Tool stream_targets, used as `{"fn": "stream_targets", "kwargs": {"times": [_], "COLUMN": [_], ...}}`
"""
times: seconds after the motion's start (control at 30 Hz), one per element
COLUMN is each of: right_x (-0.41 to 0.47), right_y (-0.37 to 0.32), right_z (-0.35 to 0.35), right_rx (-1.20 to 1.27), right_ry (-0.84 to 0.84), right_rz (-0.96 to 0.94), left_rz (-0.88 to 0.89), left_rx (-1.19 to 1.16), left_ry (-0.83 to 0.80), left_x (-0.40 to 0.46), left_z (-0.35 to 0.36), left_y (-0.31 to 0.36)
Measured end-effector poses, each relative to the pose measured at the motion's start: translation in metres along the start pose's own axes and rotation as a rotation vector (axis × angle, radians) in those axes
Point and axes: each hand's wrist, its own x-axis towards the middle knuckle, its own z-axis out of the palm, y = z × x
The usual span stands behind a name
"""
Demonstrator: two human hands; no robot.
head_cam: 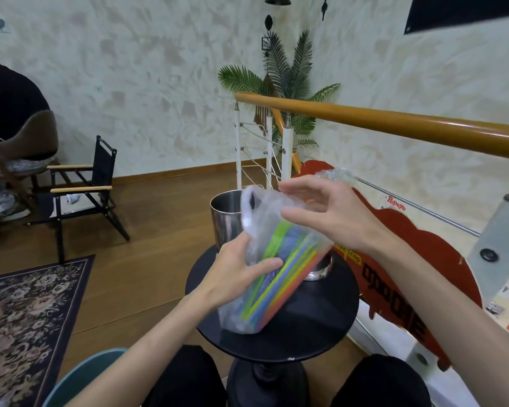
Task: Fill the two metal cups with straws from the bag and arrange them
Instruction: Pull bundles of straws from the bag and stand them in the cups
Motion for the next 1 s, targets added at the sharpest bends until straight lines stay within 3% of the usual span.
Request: {"fn": "stream_targets", "kwargs": {"times": [0.13,0.23,0.47,0.77,0.87,1.0], "right_x": [0.005,0.005,0.009,0.014,0.013,0.014], "right_y": [0.001,0.015,0.019,0.015,0.012,0.013], "right_z": [0.002,0.005,0.01,0.027,0.031,0.029], "right_rx": [-0.21,-0.327,-0.036,0.005,0.038,-0.148], "right_ry": [0.068,0.07,0.128,-0.047,0.017,0.159], "right_rz": [-0.032,0.049,0.112,0.085,0.079,0.02], "left_rz": [0.001,-0.017,-0.058,-0.046,-0.092,-0.117], "left_rx": [-0.087,-0.11,-0.234,-0.213,-0.233,-0.237], "left_ry": [0.023,0.056,0.013,-0.061,-0.004,0.037], "left_x": [-0.002,-0.003,-0.007,0.001,0.003,0.001], "left_z": [-0.005,-0.008,-0.008,0.0,0.001,0.0], "left_y": [-0.007,-0.01,-0.006,-0.007,-0.015,-0.018]}}
